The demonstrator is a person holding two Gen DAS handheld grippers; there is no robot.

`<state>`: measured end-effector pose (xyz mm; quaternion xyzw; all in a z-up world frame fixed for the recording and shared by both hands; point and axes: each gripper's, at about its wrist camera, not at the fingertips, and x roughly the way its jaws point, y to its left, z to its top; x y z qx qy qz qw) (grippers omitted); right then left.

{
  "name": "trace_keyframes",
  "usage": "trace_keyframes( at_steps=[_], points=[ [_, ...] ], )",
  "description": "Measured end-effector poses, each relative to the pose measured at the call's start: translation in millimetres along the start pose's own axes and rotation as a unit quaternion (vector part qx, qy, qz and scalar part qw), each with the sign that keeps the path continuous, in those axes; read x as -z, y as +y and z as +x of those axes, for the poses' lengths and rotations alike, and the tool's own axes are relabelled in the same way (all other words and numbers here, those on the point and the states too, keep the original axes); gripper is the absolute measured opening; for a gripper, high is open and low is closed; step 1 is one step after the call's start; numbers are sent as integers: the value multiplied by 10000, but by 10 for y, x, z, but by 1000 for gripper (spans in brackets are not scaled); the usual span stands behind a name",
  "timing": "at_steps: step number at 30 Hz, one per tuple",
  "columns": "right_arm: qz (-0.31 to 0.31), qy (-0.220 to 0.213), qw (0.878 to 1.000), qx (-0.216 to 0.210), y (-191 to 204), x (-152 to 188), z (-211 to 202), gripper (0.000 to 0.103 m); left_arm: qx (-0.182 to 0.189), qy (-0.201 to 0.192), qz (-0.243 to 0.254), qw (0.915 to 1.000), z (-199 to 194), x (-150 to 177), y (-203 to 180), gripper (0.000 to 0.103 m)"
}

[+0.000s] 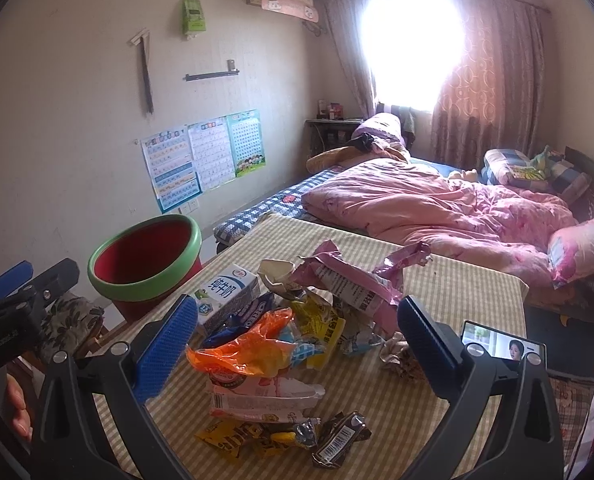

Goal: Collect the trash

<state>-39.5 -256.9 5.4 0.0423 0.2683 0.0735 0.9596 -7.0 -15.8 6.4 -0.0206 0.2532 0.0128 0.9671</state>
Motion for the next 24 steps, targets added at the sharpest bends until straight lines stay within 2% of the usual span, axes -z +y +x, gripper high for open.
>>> trace_keyframes(
  at_steps=[8, 15, 24],
  points=[
    [-200, -65, 9998, -56, 77, 3, 43, 96, 5, 63, 20, 10000, 66, 13, 2, 98],
    [-353, -335, 9988, 86, 110, 39, 14, 96, -40, 68, 11, 10000, 95, 28, 41, 98],
    [-358, -323, 9988, 87, 103, 62, 28, 96, -13, 125, 46, 9999, 126, 65, 23, 98]
  ],
)
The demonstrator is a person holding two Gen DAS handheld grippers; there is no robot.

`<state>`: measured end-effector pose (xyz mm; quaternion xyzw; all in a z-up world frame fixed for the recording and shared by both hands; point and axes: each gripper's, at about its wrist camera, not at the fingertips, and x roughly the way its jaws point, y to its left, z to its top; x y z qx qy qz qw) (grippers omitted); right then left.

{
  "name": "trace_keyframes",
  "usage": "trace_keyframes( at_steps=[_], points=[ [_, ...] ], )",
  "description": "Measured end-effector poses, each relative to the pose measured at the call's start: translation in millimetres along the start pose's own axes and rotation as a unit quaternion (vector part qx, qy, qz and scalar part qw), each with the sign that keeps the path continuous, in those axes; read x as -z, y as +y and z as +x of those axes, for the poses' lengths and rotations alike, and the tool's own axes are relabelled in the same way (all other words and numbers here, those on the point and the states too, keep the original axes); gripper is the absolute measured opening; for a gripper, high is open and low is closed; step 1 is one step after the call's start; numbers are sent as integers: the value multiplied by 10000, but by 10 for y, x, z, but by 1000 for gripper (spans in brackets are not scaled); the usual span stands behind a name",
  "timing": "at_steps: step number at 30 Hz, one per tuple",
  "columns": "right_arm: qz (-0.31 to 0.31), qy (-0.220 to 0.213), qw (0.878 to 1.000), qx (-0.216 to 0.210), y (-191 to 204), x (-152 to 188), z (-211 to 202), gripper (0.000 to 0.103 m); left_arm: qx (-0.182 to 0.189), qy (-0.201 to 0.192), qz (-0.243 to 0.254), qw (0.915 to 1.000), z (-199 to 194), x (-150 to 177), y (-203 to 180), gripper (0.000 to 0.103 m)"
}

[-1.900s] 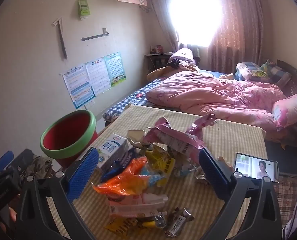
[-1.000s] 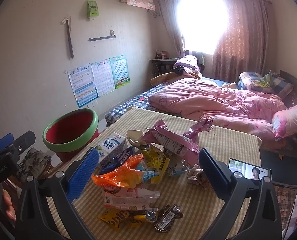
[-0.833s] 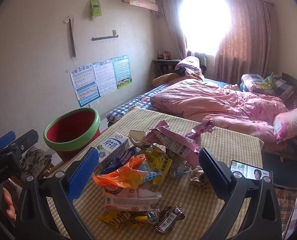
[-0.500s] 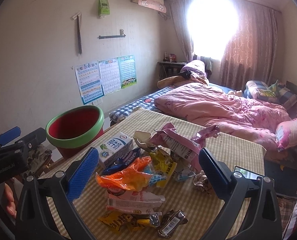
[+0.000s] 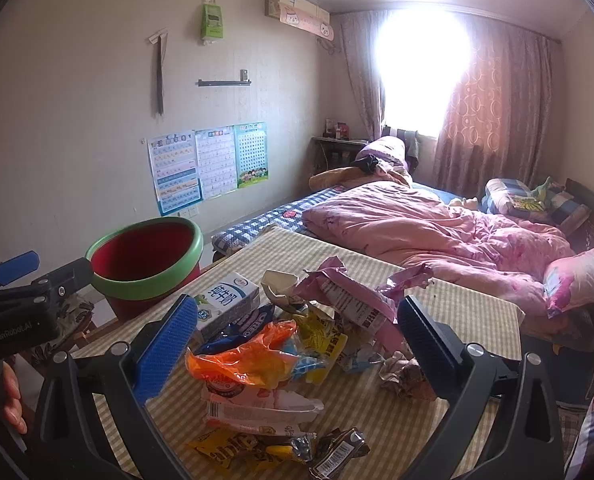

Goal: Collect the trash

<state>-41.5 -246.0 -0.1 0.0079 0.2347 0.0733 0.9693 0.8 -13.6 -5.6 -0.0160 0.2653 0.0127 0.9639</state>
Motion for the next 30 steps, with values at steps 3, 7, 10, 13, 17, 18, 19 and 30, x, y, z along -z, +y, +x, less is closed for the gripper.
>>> trace_keyframes(
  at_steps=[3, 7, 10, 13, 17, 18, 19, 30],
  points=[
    [34, 14, 10000, 4, -8, 6, -4, 96, -1, 17, -10, 10000, -4, 4, 12, 98],
    [151, 6, 9999, -9, -16, -5, -6, 96, -16, -12, -16, 10000, -17, -9, 24, 98],
    [212, -13, 9998, -7, -21, -37, -25, 96, -20, -43, -42, 10000, -38, -32, 41, 98],
    [238, -16, 9997, -16, -31, -57, -45, 96, -9, -43, -68, 10000, -63, -50, 46, 98],
    [363, 90, 9993, -43, -67, -68, -32, 96, 16, -100, -53, 9999, -103, -96, 25, 98],
    [405, 116, 9991, -43, -73, -75, -29, 96, 14, -122, -47, 9999, -110, -108, 16, 98],
    [422, 118, 9990, -49, -76, -77, -38, 96, 34, -173, -43, 9998, -130, -126, 9, 98],
    [359, 311, 9988, -86, -2, -116, -1, 96, 18, -237, -138, 9996, -147, -162, 71, 98]
  ],
)
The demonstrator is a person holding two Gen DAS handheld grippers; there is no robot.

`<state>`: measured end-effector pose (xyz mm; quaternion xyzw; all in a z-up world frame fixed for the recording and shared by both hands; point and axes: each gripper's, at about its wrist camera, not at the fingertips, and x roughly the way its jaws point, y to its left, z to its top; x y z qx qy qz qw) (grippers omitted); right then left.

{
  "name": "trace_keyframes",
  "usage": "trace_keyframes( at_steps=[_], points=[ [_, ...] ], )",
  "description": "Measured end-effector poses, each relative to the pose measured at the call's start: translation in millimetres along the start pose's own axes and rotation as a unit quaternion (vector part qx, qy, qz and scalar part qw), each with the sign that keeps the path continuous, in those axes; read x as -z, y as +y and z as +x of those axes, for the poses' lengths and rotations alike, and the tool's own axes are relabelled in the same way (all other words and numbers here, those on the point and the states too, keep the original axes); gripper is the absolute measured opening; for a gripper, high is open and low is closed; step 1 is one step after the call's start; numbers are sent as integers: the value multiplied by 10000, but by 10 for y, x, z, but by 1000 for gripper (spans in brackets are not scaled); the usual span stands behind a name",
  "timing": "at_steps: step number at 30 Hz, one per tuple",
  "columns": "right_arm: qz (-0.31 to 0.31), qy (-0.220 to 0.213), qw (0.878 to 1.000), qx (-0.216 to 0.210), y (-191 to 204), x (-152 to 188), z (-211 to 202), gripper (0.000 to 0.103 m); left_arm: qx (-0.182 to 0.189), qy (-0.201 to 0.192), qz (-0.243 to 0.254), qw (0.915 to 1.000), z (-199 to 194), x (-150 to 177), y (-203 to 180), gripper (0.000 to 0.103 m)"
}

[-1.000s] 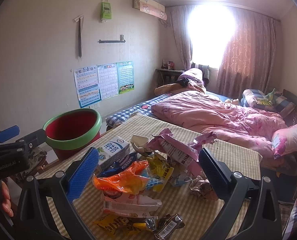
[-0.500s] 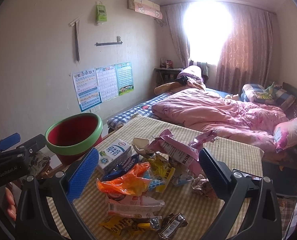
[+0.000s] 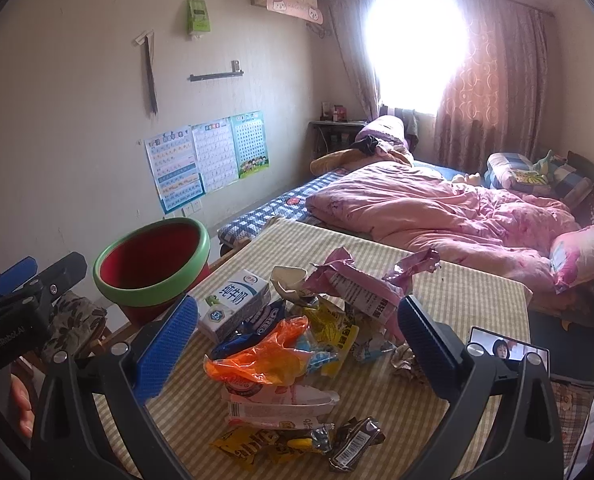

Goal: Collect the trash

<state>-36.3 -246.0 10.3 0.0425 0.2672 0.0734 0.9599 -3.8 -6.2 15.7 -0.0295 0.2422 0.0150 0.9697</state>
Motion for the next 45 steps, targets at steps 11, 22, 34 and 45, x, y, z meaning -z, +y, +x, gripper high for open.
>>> trace_keyframes(
  at_steps=[11, 22, 34, 45],
  points=[
    [51, 121, 9998, 129, 103, -56, 166, 96, 573, 129, -318, 9978, 204, -67, 215, 98],
    [499, 407, 9937, 920, 208, -17, 489, 96, 823, 273, 702, 9938, 826, -138, 296, 98],
    [1060, 653, 9782, 1662, 208, 178, 593, 96, 2255, 1511, 1528, 9502, 1750, -70, -55, 95],
    [1350, 875, 9748, 1543, -38, 366, 370, 85, 2201, 2594, 1927, 9204, 2332, 304, -571, 60]
  ],
)
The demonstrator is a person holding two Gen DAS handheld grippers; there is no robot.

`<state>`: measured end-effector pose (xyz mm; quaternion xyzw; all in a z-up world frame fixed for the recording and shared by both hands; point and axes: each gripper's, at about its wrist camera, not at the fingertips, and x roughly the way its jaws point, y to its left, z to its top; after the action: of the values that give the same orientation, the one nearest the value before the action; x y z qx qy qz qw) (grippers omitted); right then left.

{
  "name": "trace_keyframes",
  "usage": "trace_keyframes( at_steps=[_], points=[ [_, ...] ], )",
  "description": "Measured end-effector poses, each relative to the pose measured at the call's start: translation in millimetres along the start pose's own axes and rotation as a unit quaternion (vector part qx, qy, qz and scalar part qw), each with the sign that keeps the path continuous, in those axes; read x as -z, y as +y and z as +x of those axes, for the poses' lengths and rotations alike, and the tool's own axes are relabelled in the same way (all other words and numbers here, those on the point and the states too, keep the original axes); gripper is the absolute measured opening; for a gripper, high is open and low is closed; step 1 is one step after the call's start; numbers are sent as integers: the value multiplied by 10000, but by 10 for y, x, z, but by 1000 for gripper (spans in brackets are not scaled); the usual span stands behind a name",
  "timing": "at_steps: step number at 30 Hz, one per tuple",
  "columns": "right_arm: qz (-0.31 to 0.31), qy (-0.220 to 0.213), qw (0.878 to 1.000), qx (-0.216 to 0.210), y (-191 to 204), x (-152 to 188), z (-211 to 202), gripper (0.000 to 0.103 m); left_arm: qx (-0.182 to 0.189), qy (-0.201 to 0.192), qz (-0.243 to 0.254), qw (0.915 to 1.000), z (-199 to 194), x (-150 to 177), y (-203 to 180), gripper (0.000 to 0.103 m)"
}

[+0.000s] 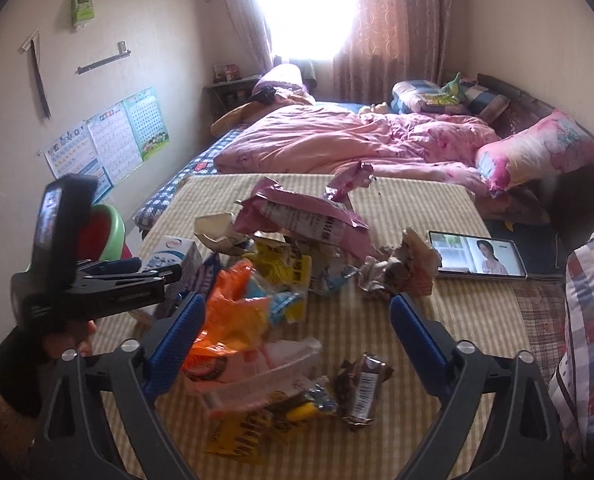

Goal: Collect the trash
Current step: 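Grasp the white milk carton with the left tool, then carry the milk carton over the bucket and open the left tool while the right tool grasps a pink wrapper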

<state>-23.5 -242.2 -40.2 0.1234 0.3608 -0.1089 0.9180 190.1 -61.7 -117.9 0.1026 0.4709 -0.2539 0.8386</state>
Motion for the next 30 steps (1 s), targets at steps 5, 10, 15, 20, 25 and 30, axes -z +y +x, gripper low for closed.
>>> trace_keyframes(
  at_steps=[5, 10, 15, 20, 25, 30],
  points=[
    [-97, 114, 9993, -332, -179, -92, 65, 77, -50, 75, -176, 9998, 22, 88, -15, 51],
    [-767, 259, 9949, -597, -270, -379, 283, 76, -170, -391, -494, 9979, -353, 159, -4, 51],
    [-1620, 501, 9816, -874, -243, -711, 664, 76, -331, -1008, -778, 9913, -888, 375, -104, 51],
    [-2272, 700, 9659, -1028, -107, -871, 999, 76, -551, -1296, -1246, 9822, -1187, 631, -228, 51],
    [-2631, 1015, 9530, -1108, -24, -896, 1283, 76, -1049, -1446, -1528, 9720, -1276, 866, -268, 51],
    [-2580, 1177, 9502, -1289, -44, -878, 1380, 66, -1470, -1644, -1406, 9652, -1366, 1130, -386, 51]
  ],
)
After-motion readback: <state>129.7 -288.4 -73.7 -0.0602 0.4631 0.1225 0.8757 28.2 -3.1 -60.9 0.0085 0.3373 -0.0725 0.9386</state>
